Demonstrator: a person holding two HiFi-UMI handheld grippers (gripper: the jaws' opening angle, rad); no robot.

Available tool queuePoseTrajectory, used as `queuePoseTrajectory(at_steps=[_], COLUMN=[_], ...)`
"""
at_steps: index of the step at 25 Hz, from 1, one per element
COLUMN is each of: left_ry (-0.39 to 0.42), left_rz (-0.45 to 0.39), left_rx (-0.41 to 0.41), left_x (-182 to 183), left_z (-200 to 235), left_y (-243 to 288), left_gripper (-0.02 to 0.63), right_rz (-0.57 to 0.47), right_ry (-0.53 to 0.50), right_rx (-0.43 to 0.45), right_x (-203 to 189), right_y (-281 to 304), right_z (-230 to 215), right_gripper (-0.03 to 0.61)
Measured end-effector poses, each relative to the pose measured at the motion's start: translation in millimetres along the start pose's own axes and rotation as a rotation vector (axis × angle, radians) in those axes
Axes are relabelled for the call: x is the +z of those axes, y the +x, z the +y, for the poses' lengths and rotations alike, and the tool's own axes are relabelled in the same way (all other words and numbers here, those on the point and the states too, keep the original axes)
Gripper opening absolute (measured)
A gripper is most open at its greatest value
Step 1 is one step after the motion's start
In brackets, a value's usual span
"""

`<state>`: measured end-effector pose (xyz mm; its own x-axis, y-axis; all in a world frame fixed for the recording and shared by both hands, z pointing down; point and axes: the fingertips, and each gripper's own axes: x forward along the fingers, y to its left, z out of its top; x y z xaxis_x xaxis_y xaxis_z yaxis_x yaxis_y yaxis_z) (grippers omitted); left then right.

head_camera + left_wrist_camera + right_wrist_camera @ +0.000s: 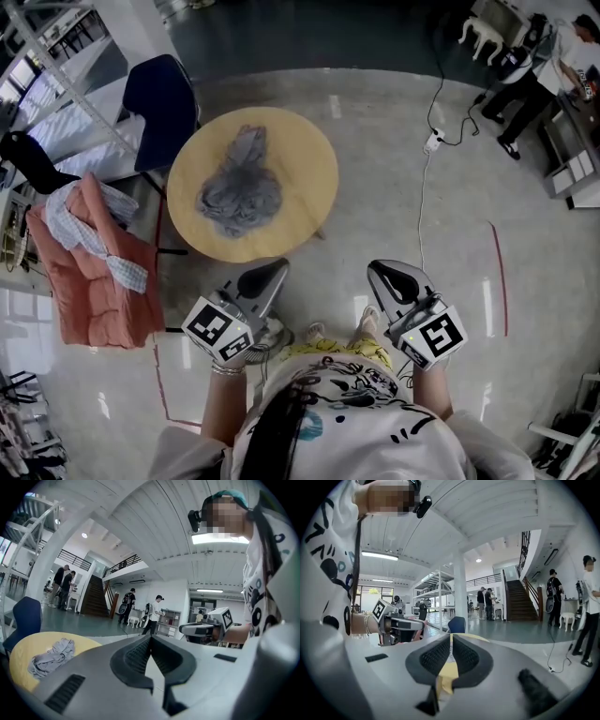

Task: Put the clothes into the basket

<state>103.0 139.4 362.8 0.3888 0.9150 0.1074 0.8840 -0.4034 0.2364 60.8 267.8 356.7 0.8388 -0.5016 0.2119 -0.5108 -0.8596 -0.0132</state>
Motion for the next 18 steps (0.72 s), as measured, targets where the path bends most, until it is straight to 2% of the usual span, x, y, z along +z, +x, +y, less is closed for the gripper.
queuePoseTrajectory(at_steps=[11, 18], left_ry=[-0.005, -0.006], left_rz=[-0.014, -0.044], left_rx=[0.111, 0.235], left_x=[6, 13], left_z=[0, 15], left_y=[64, 108], left_gripper=[0.014, 0.014], right_rz=[-0.019, -0.041], right_ry=[-0.002, -0.028], right_rx=[0.085, 0.143], right_x=[3, 8], right_y=[6, 11], right_z=[-81, -145], right_gripper=[0.031, 0.029])
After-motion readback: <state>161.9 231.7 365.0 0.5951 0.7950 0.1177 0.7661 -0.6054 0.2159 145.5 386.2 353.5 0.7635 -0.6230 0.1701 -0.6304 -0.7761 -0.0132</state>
